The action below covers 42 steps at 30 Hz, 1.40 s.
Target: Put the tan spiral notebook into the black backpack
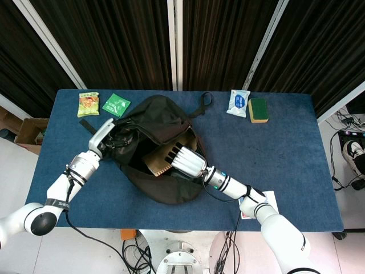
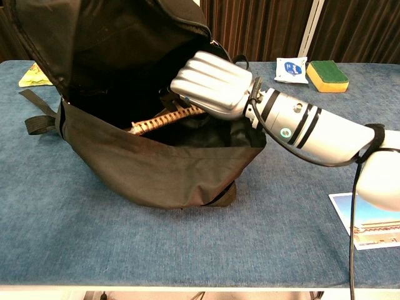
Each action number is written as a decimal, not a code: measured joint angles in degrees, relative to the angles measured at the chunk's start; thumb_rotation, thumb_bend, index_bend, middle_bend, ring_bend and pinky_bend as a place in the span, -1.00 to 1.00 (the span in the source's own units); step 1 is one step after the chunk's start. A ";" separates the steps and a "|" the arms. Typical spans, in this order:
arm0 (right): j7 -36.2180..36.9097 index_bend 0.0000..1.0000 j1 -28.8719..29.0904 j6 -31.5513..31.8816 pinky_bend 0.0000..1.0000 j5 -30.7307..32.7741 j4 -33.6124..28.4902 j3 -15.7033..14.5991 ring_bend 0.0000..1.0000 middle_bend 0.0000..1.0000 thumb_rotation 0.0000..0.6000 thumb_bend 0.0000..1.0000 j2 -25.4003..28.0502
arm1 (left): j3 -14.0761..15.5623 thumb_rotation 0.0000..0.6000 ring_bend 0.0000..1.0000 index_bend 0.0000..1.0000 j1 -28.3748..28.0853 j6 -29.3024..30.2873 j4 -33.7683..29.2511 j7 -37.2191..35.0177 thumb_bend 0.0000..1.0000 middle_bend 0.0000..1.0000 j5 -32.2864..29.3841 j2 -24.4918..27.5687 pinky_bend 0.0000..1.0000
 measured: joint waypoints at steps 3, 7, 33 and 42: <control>-1.87 -0.74 -1.07 -1.01 -0.46 1.66 -4.91 0.81 -0.69 -0.50 1.00 -1.00 1.15 | 0.49 1.00 -0.40 0.11 -0.08 0.30 0.32 0.75 0.10 -0.33 0.18 -0.12 -0.14; -4.92 -1.00 -2.93 -1.65 -0.65 3.90 -14.52 2.06 -0.92 -0.71 1.00 -1.00 4.05 | 1.42 1.00 -0.40 0.11 -0.45 0.81 0.78 2.44 0.09 -0.33 0.10 -0.58 -0.14; -10.11 -0.44 -34.80 23.40 -0.34 8.66 -53.31 -4.56 -0.73 -0.56 1.00 -0.95 43.08 | 13.64 1.00 -0.47 -0.41 -4.75 3.11 1.46 24.91 -0.44 -0.42 0.58 -7.94 -0.31; -4.04 -0.66 -39.48 16.93 -0.47 17.79 -52.04 -1.52 -0.76 -0.66 1.00 -0.94 46.66 | 14.47 1.00 -0.54 -0.72 -4.62 2.53 -3.88 24.80 -0.72 -0.53 6.75 -5.51 -0.37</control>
